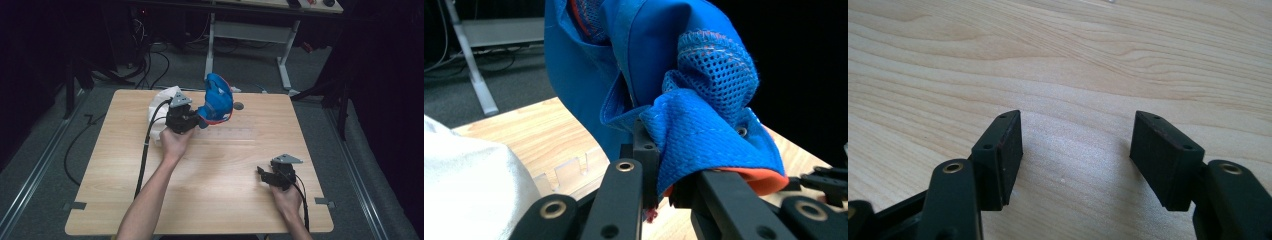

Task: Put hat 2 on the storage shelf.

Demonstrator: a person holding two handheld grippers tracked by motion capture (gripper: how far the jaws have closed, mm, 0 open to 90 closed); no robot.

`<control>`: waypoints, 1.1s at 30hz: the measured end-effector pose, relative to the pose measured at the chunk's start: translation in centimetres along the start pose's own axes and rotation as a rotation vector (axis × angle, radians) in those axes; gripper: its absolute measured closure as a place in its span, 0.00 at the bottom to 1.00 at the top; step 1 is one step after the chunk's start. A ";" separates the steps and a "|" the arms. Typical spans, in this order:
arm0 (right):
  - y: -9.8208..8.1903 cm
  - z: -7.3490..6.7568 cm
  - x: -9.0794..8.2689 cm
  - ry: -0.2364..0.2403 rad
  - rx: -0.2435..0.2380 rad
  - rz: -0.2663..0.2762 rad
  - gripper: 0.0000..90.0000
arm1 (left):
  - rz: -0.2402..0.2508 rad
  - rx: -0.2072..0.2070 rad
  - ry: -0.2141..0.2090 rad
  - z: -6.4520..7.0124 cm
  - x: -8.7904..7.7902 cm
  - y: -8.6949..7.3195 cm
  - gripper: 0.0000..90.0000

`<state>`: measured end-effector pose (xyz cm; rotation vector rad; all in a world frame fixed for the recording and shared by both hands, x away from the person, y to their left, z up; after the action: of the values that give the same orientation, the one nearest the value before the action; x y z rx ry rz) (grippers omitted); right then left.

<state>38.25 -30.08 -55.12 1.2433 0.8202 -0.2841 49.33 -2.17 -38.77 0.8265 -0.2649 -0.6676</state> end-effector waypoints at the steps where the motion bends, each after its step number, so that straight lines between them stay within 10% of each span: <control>1: 0.0 0.0 0.0 0.001 0.002 -0.001 0.42 | -0.001 -0.001 0.008 -0.2 0.2 -0.1 0.95; 27: 0.0 -0.1 0.0 0.001 0.001 0.000 0.42 | 0.055 -0.051 0.091 -1.9 1.2 -1.2 0.95; 33: 0.0 -0.1 0.0 0.001 0.001 0.000 0.42 | 0.065 -0.121 0.088 -1.9 1.4 -1.3 0.95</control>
<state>38.21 -29.96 -55.12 1.2445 0.8212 -0.2845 50.69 -2.57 -41.05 0.7266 -0.1698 -0.5790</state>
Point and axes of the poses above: each handheld gripper's, and its own axes: x roughly forward along the jaws, y roughly out of its top, z roughly to its right, the point moved 3 cm from there along x, roughly forward along the jaws, and after that the axes turned 5 degrees about -x, right-handed, at the moved point
